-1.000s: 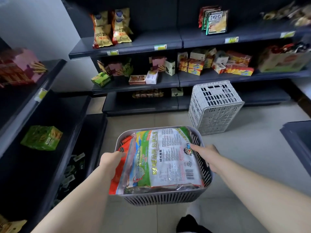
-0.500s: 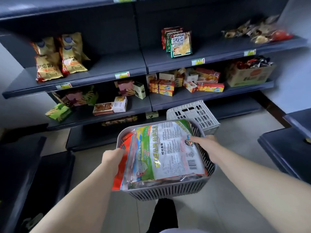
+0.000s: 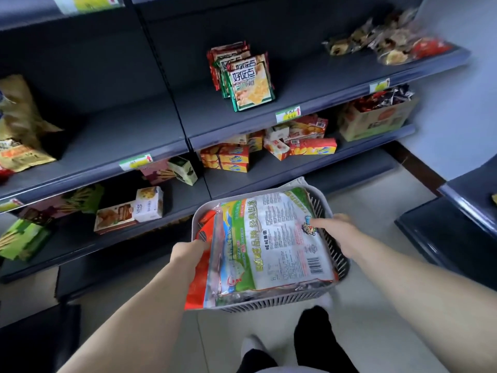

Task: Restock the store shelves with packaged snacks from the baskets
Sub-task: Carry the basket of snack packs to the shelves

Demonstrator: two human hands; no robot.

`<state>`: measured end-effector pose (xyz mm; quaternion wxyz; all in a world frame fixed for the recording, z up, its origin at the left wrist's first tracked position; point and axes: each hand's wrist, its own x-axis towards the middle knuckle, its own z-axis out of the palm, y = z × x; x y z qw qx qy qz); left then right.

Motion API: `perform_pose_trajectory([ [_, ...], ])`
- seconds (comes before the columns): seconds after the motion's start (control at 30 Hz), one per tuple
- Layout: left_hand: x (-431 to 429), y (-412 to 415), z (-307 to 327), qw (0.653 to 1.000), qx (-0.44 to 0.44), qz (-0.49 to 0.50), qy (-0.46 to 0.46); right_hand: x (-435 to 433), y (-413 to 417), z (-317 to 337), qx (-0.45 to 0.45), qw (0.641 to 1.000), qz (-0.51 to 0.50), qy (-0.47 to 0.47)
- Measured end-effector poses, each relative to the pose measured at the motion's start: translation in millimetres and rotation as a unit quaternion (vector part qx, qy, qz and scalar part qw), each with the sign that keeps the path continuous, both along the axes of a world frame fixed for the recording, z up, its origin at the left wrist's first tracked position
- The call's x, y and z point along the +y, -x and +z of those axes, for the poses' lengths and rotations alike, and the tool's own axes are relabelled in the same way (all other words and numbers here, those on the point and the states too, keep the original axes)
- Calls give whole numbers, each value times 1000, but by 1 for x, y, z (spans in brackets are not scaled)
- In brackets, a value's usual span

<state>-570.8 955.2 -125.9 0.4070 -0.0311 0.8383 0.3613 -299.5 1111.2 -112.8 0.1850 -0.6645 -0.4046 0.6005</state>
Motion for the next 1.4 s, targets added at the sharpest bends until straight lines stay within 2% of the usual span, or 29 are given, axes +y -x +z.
perform_pose_trajectory([
  [0.5, 161, -39, -38, 996, -9, 60, 61, 211, -2, -28, -60, 990, 125, 30],
  [0.77, 186, -62, -66, 991, -36, 101, 77, 253, -1, -50, -92, 979, 172, 65],
  [0.97, 189, -60, -75, 992, 35, 34, 117, 258, -3, -60, -91, 977, 173, 80],
  [1.13, 189, -59, -74, 986, 44, -43, 157, 253, 3, -60, -146, 970, 191, 27],
  [1.2, 189, -59, -68, 979, 52, -85, 176, 252, 8, -59, -214, 943, 250, -42],
  [1.3, 185, -60, -62, 967, 79, -141, 197, 241, 15, -50, -309, 850, 395, -162],
  [1.4, 176, -59, -58, 954, 95, -184, 216, 224, 25, -38, -304, 758, 506, -276],
])
